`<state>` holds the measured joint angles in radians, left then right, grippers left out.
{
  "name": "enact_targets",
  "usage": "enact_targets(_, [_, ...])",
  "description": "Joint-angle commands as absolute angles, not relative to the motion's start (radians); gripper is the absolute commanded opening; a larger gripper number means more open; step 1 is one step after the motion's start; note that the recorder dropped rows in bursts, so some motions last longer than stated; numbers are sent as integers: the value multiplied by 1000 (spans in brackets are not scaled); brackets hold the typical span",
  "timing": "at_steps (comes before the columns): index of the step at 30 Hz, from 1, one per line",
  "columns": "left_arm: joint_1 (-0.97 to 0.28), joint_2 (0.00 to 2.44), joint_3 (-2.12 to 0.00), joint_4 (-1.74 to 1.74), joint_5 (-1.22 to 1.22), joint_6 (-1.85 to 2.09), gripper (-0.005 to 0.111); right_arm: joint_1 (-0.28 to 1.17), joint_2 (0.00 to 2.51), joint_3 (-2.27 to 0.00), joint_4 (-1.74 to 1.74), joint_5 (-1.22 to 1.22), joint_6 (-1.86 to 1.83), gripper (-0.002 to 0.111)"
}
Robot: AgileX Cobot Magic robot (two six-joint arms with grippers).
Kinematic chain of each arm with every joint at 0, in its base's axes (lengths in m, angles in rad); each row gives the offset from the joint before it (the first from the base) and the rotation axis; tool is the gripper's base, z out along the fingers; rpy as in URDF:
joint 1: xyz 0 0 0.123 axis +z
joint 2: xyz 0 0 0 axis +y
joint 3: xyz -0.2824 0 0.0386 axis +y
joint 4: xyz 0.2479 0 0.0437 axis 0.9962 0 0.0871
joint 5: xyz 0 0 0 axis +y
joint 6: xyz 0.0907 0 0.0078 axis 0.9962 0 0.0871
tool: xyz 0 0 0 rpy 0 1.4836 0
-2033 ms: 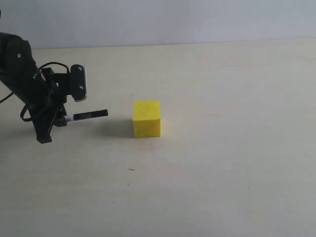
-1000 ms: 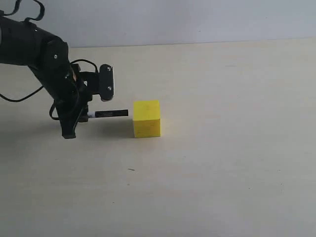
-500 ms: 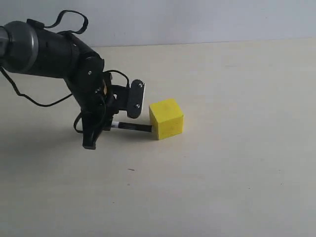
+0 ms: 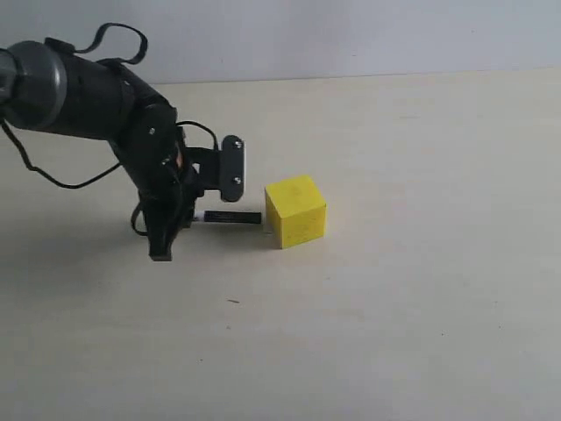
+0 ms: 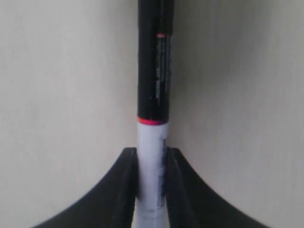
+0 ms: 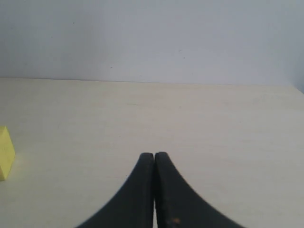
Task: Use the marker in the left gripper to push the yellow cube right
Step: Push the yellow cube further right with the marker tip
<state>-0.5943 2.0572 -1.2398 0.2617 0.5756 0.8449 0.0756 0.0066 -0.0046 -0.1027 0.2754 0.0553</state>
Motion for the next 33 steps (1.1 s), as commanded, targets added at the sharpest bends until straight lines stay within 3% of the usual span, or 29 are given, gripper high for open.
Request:
enact_targets(1, [-660, 2087, -1300, 247, 549, 831, 0, 71, 0, 0, -104, 268, 54, 0])
enact_targets(6, [-613, 2087, -1338, 248, 686, 829, 0, 71, 0, 0, -104, 268, 54, 0])
enact_targets(10, [-595, 2087, -1338, 251, 632, 829, 0, 71, 0, 0, -104, 268, 54, 0])
enact_targets(15, [-711, 2087, -1352, 254, 604, 833, 0, 71, 0, 0, -104, 268, 54, 0])
enact_targets(23, [-653, 2087, -1352, 252, 658, 780, 0, 71, 0, 0, -104, 268, 54, 0])
enact_targets(28, [-756, 2124, -1429, 202, 580, 776, 0, 71, 0, 0, -104, 268, 54, 0])
enact_targets(33, [-751, 2129, -1462, 206, 655, 776, 0, 71, 0, 0, -104, 268, 54, 0])
